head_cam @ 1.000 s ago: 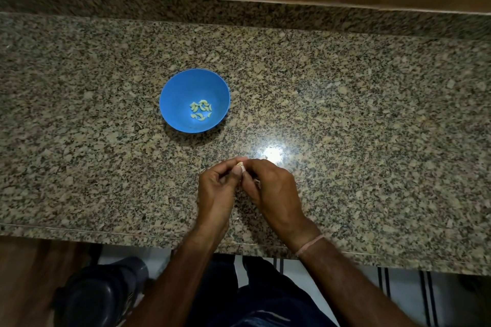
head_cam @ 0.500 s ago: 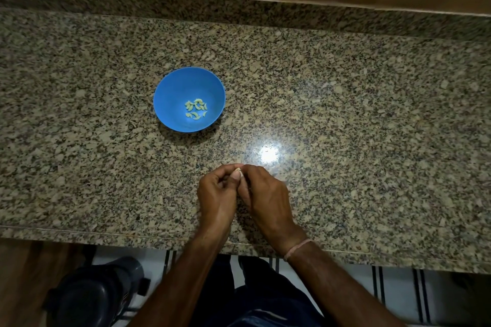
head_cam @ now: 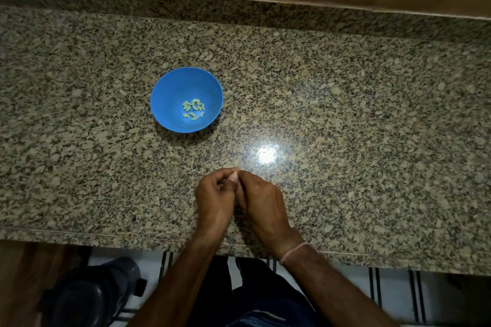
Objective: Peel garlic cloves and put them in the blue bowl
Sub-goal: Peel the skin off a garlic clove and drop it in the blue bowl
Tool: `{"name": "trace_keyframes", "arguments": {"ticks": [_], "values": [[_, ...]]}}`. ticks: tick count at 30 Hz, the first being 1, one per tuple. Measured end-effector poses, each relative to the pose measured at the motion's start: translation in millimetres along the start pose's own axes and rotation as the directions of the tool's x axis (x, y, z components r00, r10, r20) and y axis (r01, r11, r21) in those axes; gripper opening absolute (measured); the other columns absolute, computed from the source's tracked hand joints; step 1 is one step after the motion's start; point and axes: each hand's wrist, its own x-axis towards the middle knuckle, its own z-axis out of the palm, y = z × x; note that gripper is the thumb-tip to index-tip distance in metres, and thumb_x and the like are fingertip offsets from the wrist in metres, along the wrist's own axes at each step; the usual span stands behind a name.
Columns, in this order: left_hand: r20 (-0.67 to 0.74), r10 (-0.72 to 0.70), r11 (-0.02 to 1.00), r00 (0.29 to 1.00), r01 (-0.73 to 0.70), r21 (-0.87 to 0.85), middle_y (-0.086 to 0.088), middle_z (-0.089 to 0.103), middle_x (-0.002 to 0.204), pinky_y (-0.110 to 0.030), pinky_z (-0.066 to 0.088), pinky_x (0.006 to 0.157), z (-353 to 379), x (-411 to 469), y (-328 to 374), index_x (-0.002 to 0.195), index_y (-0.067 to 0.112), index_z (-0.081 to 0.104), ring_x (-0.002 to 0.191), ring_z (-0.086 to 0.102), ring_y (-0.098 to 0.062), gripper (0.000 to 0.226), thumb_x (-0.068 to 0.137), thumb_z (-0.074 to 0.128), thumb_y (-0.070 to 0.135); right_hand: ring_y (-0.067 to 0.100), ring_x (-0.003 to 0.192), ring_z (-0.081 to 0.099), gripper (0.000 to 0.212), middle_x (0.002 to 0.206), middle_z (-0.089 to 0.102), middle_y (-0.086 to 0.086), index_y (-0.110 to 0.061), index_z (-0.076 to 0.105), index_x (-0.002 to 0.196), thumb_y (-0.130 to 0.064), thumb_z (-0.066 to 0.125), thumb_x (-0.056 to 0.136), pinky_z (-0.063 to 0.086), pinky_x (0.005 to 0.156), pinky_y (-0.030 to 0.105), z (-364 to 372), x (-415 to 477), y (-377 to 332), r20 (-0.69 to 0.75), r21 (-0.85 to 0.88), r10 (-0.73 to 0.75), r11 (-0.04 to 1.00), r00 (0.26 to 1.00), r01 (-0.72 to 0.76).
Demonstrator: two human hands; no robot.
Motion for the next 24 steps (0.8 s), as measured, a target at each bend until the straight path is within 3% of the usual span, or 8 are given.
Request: {"name": "trace_keyframes", "arguments": {"ticks": [4, 8, 12, 15, 22, 24], "values": [[-0.04, 0.028, 0.993, 0.999, -0.023, 0.112, 0.008, 0.076, 0.097, -0.002, 0.049, 0.068, 2, -1, -2, 0.109, 0.016, 0.079, 0.086, 0.068, 0.005, 0.017, 0.099, 0.066, 0.011, 0.025, 0.059, 0.064, 0.031, 0.082, 0.071, 0.005, -0.012, 0.067, 0.108, -0.036, 0.047, 0.107, 0.039, 0.052, 0.03, 4, -2, 1, -0.002, -0.012, 0.019, 1.0, 1.0, -0.019], [-0.046, 0.011, 0.992, 0.999, -0.005, 0.122, 0.009, 0.074, 0.092, -0.001, 0.047, 0.065, 2, 0, -6, 0.106, 0.014, 0.079, 0.086, 0.066, 0.005, 0.014, 0.099, 0.067, 0.01, 0.019, 0.06, 0.063, 0.026, 0.08, 0.071, 0.001, -0.015, 0.068, 0.111, -0.035, 0.052, 0.107, 0.036, 0.055, 0.026, 3, -2, 5, 0.016, 0.044, 0.019, 0.999, 1.0, -0.02], [-0.028, -0.011, 0.998, 1.0, 0.013, 0.068, 0.011, 0.074, 0.09, -0.01, 0.053, 0.07, 3, 2, -9, 0.101, 0.02, 0.078, 0.086, 0.07, 0.0, 0.016, 0.098, 0.067, 0.009, 0.015, 0.062, 0.061, 0.027, 0.078, 0.07, -0.001, -0.018, 0.068, 0.11, -0.039, 0.052, 0.107, 0.032, 0.057, 0.026, -1, -1, 10, 0.04, 0.126, 0.033, 0.991, 0.999, -0.038], [-0.005, -0.021, 0.999, 1.0, 0.021, 0.031, 0.009, 0.077, 0.091, -0.02, 0.058, 0.074, 3, 3, -10, 0.098, 0.024, 0.078, 0.086, 0.073, -0.002, 0.018, 0.098, 0.067, 0.01, 0.019, 0.065, 0.063, 0.032, 0.081, 0.071, 0.001, -0.018, 0.068, 0.11, -0.043, 0.048, 0.107, 0.042, 0.057, 0.034, -1, 0, 13, 0.055, 0.157, 0.032, 0.987, 0.998, -0.04], [0.033, -0.027, 0.992, 0.999, 0.023, 0.123, 0.008, 0.077, 0.09, -0.016, 0.057, 0.07, -3, 9, -14, 0.101, 0.018, 0.079, 0.084, 0.072, -0.003, 0.015, 0.098, 0.067, 0.01, 0.022, 0.067, 0.067, 0.037, 0.083, 0.073, 0.002, -0.018, 0.066, 0.118, -0.044, 0.042, 0.107, 0.049, 0.059, 0.034, 8, -1, 18, 0.12, 0.029, -0.001, 1.0, 0.993, -0.002], [0.053, -0.011, 0.984, 0.999, 0.001, 0.177, 0.013, 0.074, 0.088, -0.016, 0.056, 0.07, -4, 10, -15, 0.101, 0.019, 0.079, 0.083, 0.071, -0.001, 0.014, 0.098, 0.068, 0.011, 0.023, 0.064, 0.066, 0.034, 0.079, 0.072, 0.003, -0.017, 0.067, 0.116, -0.041, 0.046, 0.107, 0.045, 0.058, 0.031, 8, -2, 20, 0.114, 0.037, 0.003, 0.999, 0.994, -0.007]]}}
